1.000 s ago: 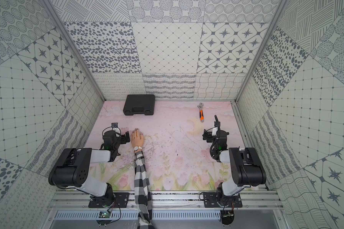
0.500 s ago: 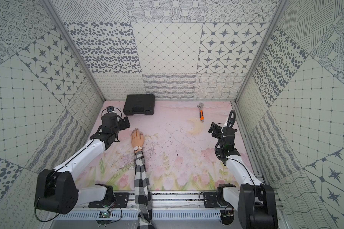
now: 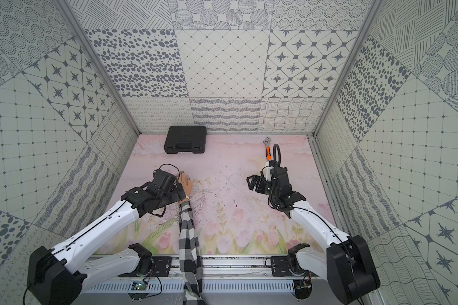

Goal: Take off the watch
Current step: Adjust the hand at the center of the board.

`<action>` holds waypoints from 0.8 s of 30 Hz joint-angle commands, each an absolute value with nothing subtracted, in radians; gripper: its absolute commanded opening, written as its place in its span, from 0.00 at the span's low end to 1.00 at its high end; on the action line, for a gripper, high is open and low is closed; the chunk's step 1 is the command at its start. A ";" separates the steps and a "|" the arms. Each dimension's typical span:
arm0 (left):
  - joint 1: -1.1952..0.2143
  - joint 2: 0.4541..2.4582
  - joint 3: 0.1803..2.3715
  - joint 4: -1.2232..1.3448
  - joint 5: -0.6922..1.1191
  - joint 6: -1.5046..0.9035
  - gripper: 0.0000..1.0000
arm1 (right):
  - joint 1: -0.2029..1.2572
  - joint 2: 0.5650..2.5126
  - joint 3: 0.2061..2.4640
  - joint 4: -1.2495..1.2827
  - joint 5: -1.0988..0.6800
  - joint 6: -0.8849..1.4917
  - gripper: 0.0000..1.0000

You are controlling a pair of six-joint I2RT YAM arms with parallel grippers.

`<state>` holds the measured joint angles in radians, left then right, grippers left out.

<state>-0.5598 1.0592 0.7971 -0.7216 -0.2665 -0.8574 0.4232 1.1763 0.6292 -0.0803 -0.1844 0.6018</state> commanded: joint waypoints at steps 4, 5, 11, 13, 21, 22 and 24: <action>-0.717 1.091 0.712 -0.846 -0.233 -1.184 0.99 | 0.615 1.289 0.743 -0.114 -0.056 0.733 0.98; -0.733 1.117 0.712 -0.831 -0.237 -1.191 0.99 | 0.634 1.311 0.767 -0.134 -0.048 0.728 0.98; -0.788 1.248 0.724 -0.753 -0.251 -1.202 0.98 | 0.672 1.392 0.768 -0.040 -0.109 0.746 0.98; -0.793 1.285 0.733 -0.733 -0.249 -1.195 0.99 | 0.676 1.403 0.763 -0.022 -0.125 0.750 0.98; -0.792 1.404 0.757 -0.688 -0.291 -1.155 0.98 | 0.676 1.424 0.753 0.003 -0.148 0.741 0.98; -0.789 1.415 0.757 -0.681 -0.291 -1.154 0.98 | 0.676 1.428 0.753 0.007 -0.151 0.740 0.98; -0.782 1.437 0.749 -0.655 -0.285 -1.137 0.96 | 0.675 1.432 0.751 0.012 -0.153 0.742 0.98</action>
<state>-0.7895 1.3945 0.7456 -0.7036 -0.2508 -1.1435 0.6727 1.4143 0.7631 -0.0406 -0.1410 0.7334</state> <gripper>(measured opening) 0.970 0.976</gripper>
